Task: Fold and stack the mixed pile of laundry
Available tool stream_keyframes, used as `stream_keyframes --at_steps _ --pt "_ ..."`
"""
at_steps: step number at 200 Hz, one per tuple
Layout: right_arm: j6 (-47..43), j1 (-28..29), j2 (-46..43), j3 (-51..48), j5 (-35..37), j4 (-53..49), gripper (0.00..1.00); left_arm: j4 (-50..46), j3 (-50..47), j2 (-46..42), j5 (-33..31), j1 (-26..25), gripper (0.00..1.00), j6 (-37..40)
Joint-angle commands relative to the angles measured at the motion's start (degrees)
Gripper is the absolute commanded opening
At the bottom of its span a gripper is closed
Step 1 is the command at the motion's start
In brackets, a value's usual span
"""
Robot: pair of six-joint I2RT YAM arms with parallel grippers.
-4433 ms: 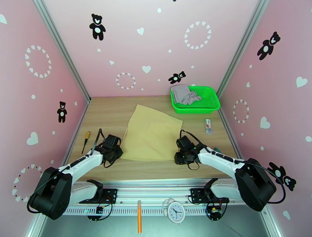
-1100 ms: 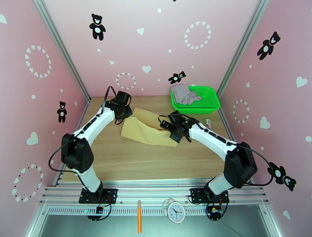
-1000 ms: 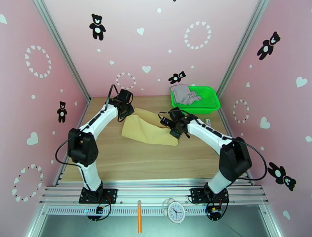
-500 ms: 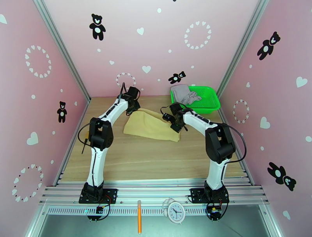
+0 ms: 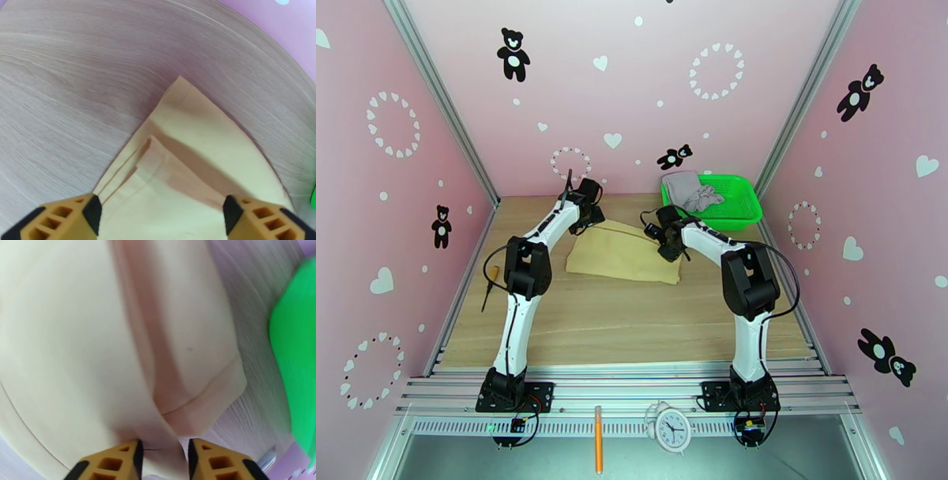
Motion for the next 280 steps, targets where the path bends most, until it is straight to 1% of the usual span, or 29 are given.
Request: stream_keyframes --at_steps 1,6,19,32,49,58,65,73,89,95,104,112,123,156,180,201,222,234,255,280 --pt "3.67 -1.12 -1.80 2.43 2.07 -0.54 0.46 -0.52 0.01 -6.20 -3.07 0.38 0.95 0.36" --pt "4.16 -1.21 -2.58 2.44 2.20 -0.64 0.48 -0.83 -0.08 -7.19 -3.39 0.31 0.96 0.65" --pt "5.49 -1.21 -4.97 1.67 2.43 -0.91 0.49 -1.91 -0.88 -10.56 -4.77 -0.13 0.97 1.56" --pt "7.36 -1.21 -7.85 -0.01 2.21 -1.08 0.52 -2.74 -3.96 -14.69 -6.27 -1.16 0.97 2.72" --pt "11.13 -1.18 -11.92 -3.67 0.47 -1.17 0.52 -1.90 -12.23 -21.35 -6.85 -3.25 0.91 3.52" --pt "13.51 -1.21 -14.18 -6.08 -0.98 -1.07 0.50 -0.38 -17.83 -24.66 -6.05 -4.30 0.86 3.35" --pt "15.16 -1.17 -15.75 -8.22 -2.70 -0.55 0.46 1.17 -21.93 -27.16 -5.13 -5.07 0.78 2.81" --pt "17.22 -1.25 -16.94 -10.19 -4.65 0.31 0.38 3.18 -26.95 -29.06 -3.49 -5.63 0.67 1.89" --pt "21.62 -1.52 -16.40 -11.57 -6.78 0.88 0.09 7.42 -33.88 -30.57 -0.10 -6.00 0.40 -0.32" --pt "23.00 -1.63 -15.25 -11.10 -7.36 0.36 0.00 8.61 -35.31 -30.29 0.58 -6.04 0.32 -0.97" --pt "24.45 -1.98 -12.85 -9.74 -8.64 -0.56 0.00 10.16 -36.31 -29.27 1.75 -6.11 0.24 -1.38" --pt "25.32 -2.32 -10.76 -8.86 -9.98 -0.67 0.00 11.44 -36.40 -28.10 2.41 -6.22 0.19 -1.55" --pt "26.76 -2.76 -8.27 -8.36 -10.20 0.48 0.00 12.26 -35.53 -25.85 2.51 -6.46 0.19 -1.60" --pt "29.60 -3.79 -2.16 -7.87 -7.65 5.67 0.00 12.23 -32.34 -18.93 0.92 -6.57 0.17 -1.73" --pt "30.58 -4.11 1.70 -4.68 -8.98 5.32 0.00 12.76 -33.53 -17.95 -1.76 -6.48 0.16 -2.21" --pt "31.38 -4.11 2.20 -3.80 -9.08 4.45 0.00 11.86 -34.19 -17.58 -4.34 -6.10 0.20 -1.56" --pt "32.23 -3.98 0.83 -5.03 -10.42 3.86 0.00 11.36 -34.72 -16.41 -4.52 -4.74 0.20 -0.90" --pt "32.87 -3.54 -1.34 -7.48 -11.28 4.34 0.00 12.46 -36.97 -17.24 -4.94 -4.22 0.19 -0.89" --pt "34.15 -1.88 -7.25 -13.44 -11.32 6.09 0.00 16.27 -42.53 -22.30 -6.22 -3.93 0.19 -0.23" --pt "34.93 -0.58 -15.79 -18.29 -9.81 5.88 0.00 15.90 -44.45 -29.74 -9.35 -3.93 0.23 2.20"
